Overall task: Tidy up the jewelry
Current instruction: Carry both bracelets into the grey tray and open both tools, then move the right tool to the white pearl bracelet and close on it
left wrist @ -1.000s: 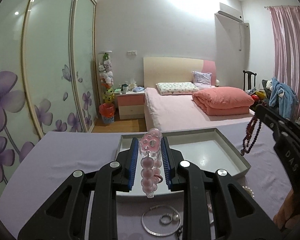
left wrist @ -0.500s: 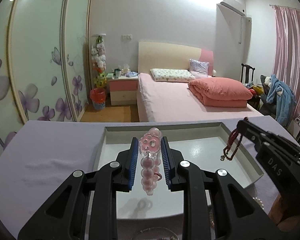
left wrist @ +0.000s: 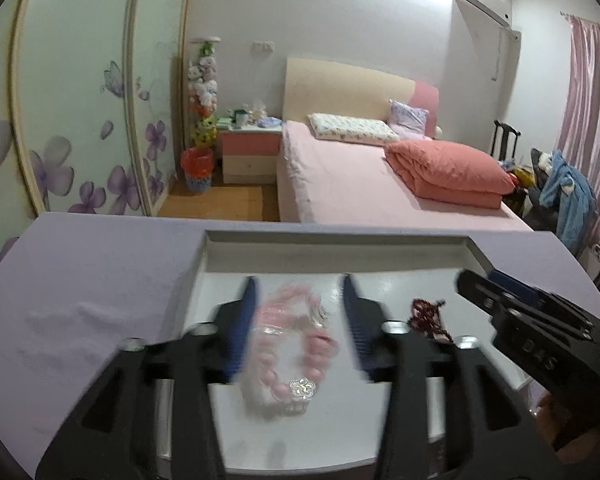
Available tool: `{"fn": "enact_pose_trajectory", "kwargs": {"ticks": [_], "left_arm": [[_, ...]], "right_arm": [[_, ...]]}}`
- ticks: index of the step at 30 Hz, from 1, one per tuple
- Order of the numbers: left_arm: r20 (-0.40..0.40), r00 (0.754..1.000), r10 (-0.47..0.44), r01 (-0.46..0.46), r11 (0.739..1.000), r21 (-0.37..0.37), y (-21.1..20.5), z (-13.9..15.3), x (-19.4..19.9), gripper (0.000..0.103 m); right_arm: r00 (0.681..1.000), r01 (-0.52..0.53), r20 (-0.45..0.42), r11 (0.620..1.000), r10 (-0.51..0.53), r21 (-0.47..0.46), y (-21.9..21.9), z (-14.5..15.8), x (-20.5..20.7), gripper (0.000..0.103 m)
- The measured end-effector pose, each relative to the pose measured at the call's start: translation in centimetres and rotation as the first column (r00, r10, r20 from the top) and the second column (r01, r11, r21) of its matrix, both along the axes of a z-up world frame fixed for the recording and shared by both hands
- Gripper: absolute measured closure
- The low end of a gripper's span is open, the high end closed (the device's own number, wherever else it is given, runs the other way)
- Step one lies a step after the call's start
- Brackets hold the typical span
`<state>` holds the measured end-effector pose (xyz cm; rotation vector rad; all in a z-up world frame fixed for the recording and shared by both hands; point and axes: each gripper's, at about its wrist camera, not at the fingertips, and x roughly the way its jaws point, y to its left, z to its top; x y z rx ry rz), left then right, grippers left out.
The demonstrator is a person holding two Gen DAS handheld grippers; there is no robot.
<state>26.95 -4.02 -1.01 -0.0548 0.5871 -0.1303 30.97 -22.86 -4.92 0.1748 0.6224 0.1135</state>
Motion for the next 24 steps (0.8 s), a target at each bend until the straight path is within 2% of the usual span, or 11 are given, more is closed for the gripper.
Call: {"fn": "enact_pose_trajectory", "kwargs": {"ticks": [13,17,24], "left_arm": [[0.027,0.999,0.019,-0.018,1.0,-0.005,2.1,1.9,-2.6,0.05],[0.026,0.999,0.018,-0.019,1.0,0.01,2.9,1.8,-4.5,0.044],[-0.013,1.0,0.011,-0.011,0.999,0.035,4.7,0.8,-7.9,0.037]], "right_arm": [[0.999,0.04,0.034,0.999,-0.04,0.02,-2.5,1.7,-4.1,0.058],[0.998,0.046,0.035,0.999,-0.046,0.011,-3.5,2.2,-6.4,0.058],[0.997,0.061,-0.036,0.998,-0.062,-0.017,-5.8,1.0,-10.6,0.058]]}}
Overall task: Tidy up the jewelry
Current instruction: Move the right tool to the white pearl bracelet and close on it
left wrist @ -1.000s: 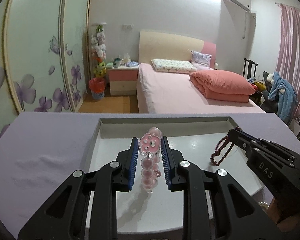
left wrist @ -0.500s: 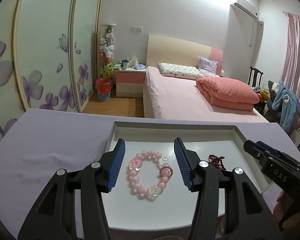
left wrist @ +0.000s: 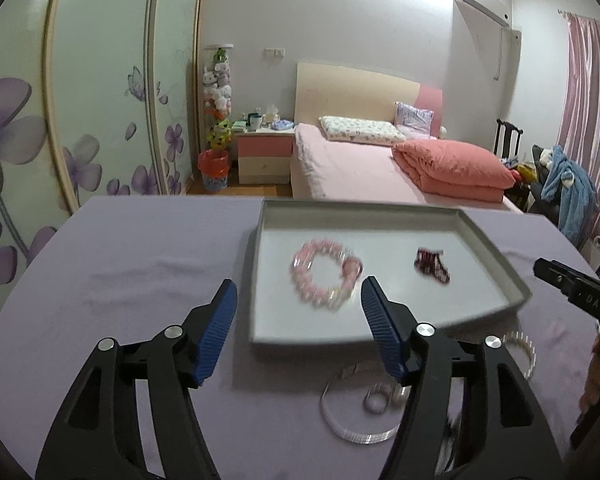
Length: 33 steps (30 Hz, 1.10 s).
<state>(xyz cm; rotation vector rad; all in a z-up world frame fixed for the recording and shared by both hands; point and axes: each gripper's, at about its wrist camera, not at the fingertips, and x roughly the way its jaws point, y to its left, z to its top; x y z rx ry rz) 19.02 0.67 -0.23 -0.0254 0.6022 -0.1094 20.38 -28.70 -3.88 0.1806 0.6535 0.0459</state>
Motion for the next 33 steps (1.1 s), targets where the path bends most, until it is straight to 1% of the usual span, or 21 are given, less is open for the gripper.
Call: {"fn": "enact_pose_trajectory", "kwargs": {"ticks": [4,6,8,9,11,14,16,17,18,20,24,27,29,33], "left_arm": [[-0.041,0.999,-0.004,0.005,1.0,0.014,0.5,-1.0,-1.3,0.034],[-0.064,0.998,-0.007,0.008,1.0,0.02,0.7,-1.7,-1.9,0.034],[-0.079,0.997,-0.004,0.006,1.0,0.025,0.6,-2.3,-2.5,0.034],[-0.087,0.996,-0.003,0.006,1.0,0.027,0.6,-2.5,-2.5,0.034],[-0.104,0.995,-0.006,0.009,1.0,0.025,0.6,-3.0,-2.7,0.034],[-0.127,0.992,-0.019,0.022,1.0,0.019,0.3,-3.6,-2.7,0.033],[-0.134,0.991,-0.031,0.033,0.999,0.018,0.0,-3.9,-2.9,0.029],[-0.136,0.99,-0.036,0.039,0.999,0.02,-0.2,-4.0,-3.0,0.025],[-0.139,0.989,-0.043,0.047,0.999,0.023,-0.5,-4.2,-3.0,0.023],[-0.153,0.986,-0.063,0.07,0.997,0.037,-1.2,-4.5,-2.9,0.02],[-0.191,0.978,-0.082,0.094,0.994,0.055,-2.7,-5.4,-2.4,0.02],[-0.216,0.973,-0.081,0.092,0.995,0.043,-3.8,-5.7,-1.5,0.013],[-0.233,0.969,-0.077,0.091,0.995,0.05,-4.8,-5.9,-0.9,0.01],[-0.268,0.961,-0.063,0.092,0.991,0.099,-6.7,-6.9,-0.1,0.009]], "right_arm": [[0.998,-0.009,-0.063,1.0,0.008,-0.019,-0.4,-1.6,-1.6,0.058],[0.996,-0.009,-0.093,0.999,0.006,-0.036,-0.4,-2.7,-2.2,0.06],[0.992,-0.005,-0.127,0.999,0.0,-0.044,-0.5,-3.6,-2.3,0.061],[0.99,-0.004,-0.14,0.999,-0.002,-0.046,-0.5,-3.9,-2.3,0.065],[0.985,-0.007,-0.173,0.998,-0.003,-0.055,-0.5,-4.7,-2.1,0.07],[0.977,-0.011,-0.215,0.996,-0.008,-0.086,0.0,-5.7,-1.8,0.071],[0.975,-0.013,-0.223,0.992,-0.015,-0.124,0.4,-6.1,-1.6,0.076],[0.975,-0.012,-0.223,0.991,-0.019,-0.136,0.6,-6.3,-1.6,0.088],[0.974,-0.01,-0.224,0.989,-0.023,-0.144,0.6,-6.3,-1.5,0.092],[0.974,-0.011,-0.224,0.99,-0.022,-0.141,0.6,-6.4,-1.6,0.092],[0.974,-0.012,-0.224,0.991,-0.019,-0.134,0.5,-6.5,-1.6,0.092],[0.974,-0.012,-0.224,0.991,-0.018,-0.132,0.5,-6.5,-1.6,0.092],[0.974,-0.012,-0.224,0.992,-0.017,-0.126,0.4,-6.5,-1.6,0.092],[0.974,-0.012,-0.225,0.993,-0.014,-0.114,0.5,-6.5,-1.4,0.092]]}}
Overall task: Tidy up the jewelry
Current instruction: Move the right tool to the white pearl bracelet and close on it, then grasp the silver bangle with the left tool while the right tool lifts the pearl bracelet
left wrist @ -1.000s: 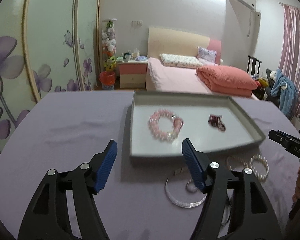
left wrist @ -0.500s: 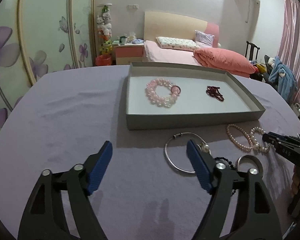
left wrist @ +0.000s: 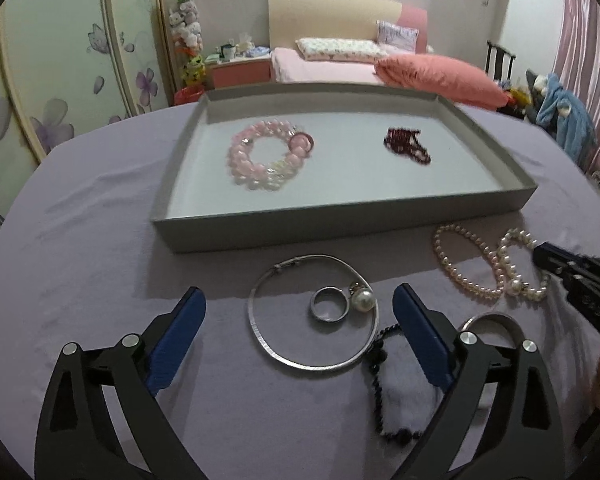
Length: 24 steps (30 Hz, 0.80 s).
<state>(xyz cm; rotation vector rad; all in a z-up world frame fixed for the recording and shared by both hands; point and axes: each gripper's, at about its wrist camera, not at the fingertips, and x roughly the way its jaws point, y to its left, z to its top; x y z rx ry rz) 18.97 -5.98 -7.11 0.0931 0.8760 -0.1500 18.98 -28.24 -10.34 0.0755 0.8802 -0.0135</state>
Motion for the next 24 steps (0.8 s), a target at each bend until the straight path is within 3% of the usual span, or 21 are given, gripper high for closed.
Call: {"fn": "enact_pose_trajectory", "kwargs": {"ticks": [7,12,14,20,24], "left_arm": [[-0.033,0.999,0.035,-0.033,0.998,0.055,-0.2,-0.9,0.7,0.008],[-0.029,0.999,0.02,-0.019,0.999,0.029,0.8,-0.7,0.4,0.027],[-0.022,1.0,0.01,-0.009,0.999,0.038,1.4,-0.6,0.1,0.029],[-0.03,0.999,0.024,-0.023,1.0,0.021,3.5,-0.6,-0.2,0.028],[-0.035,0.999,0.039,-0.038,0.999,0.026,3.7,-0.7,0.0,0.021]], "right_arm": [[1.0,-0.001,0.001,1.0,0.001,0.016,-0.3,0.0,-0.1,0.092],[1.0,-0.002,0.001,1.0,0.002,0.025,-0.4,0.0,-0.2,0.092],[1.0,-0.002,0.001,1.0,0.002,0.026,-0.5,0.0,-0.2,0.092],[1.0,-0.002,0.001,1.0,0.002,0.024,-0.5,0.0,-0.3,0.092],[1.0,-0.002,0.001,1.0,0.002,0.025,-0.6,0.0,-0.3,0.092]]}}
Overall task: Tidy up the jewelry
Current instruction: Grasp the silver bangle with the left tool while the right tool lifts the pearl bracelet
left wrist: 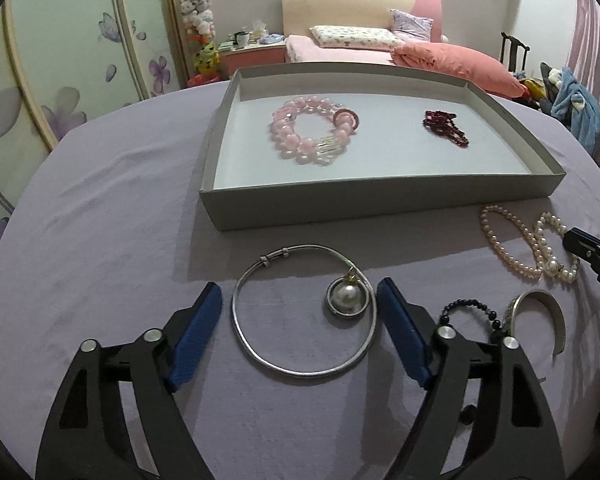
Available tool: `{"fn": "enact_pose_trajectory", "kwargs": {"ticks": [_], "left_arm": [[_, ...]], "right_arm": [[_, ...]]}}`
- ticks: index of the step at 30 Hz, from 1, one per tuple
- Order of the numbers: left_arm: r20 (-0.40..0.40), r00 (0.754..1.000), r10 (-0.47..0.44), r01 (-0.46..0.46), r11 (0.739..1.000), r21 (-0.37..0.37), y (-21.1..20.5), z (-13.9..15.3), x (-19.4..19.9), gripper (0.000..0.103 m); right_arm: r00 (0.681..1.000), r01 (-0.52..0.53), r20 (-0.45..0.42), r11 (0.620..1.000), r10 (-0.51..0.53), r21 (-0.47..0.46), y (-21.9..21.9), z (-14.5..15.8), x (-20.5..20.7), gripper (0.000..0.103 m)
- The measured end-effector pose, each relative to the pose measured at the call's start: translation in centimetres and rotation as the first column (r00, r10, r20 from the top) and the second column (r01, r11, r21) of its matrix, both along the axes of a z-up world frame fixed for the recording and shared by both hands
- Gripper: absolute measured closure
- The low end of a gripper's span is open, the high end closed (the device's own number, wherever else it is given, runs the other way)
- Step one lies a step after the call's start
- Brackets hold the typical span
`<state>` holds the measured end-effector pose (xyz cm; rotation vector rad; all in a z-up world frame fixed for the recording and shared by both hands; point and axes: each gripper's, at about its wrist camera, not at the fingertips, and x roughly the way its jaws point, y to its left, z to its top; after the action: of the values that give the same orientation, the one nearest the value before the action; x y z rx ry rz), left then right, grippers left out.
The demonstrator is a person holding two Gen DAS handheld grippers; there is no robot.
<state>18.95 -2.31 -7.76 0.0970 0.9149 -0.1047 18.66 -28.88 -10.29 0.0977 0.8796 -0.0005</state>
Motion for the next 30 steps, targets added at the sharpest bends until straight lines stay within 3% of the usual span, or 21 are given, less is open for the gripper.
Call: {"fn": "enact_pose_trajectory", "kwargs": {"ticks": [7,11,16,23,30], "left_arm": [[-0.003,1.0,0.004,-0.004,1.0,-0.003,0.1,0.0,0.1,0.02],[0.006,1.0,-0.018,0.018,1.0,-0.003,0.0,0.1,0.0,0.029],[0.008,1.0,-0.021,0.021,1.0,-0.021,0.0,0.2,0.0,0.03],[0.07,0.997,-0.039,0.043,0.997,-0.065,0.1,1.3,-0.6,0.03],[0.17,0.985,-0.038,0.049,0.997,-0.057,-0.2,2.7,-2.1,0.03]], "right_arm": [[1.0,0.0,0.0,1.0,0.0,-0.001,0.0,0.0,0.0,0.092],[1.0,-0.001,0.0,1.0,0.001,-0.011,0.0,0.0,-0.1,0.092],[1.0,0.001,0.007,1.0,-0.001,-0.005,-0.1,0.1,-0.2,0.093],[0.994,-0.012,0.107,0.999,0.008,0.032,0.0,2.1,-1.2,0.093],[0.979,-0.055,0.2,0.996,0.041,0.069,1.1,4.2,-2.3,0.093]]}}
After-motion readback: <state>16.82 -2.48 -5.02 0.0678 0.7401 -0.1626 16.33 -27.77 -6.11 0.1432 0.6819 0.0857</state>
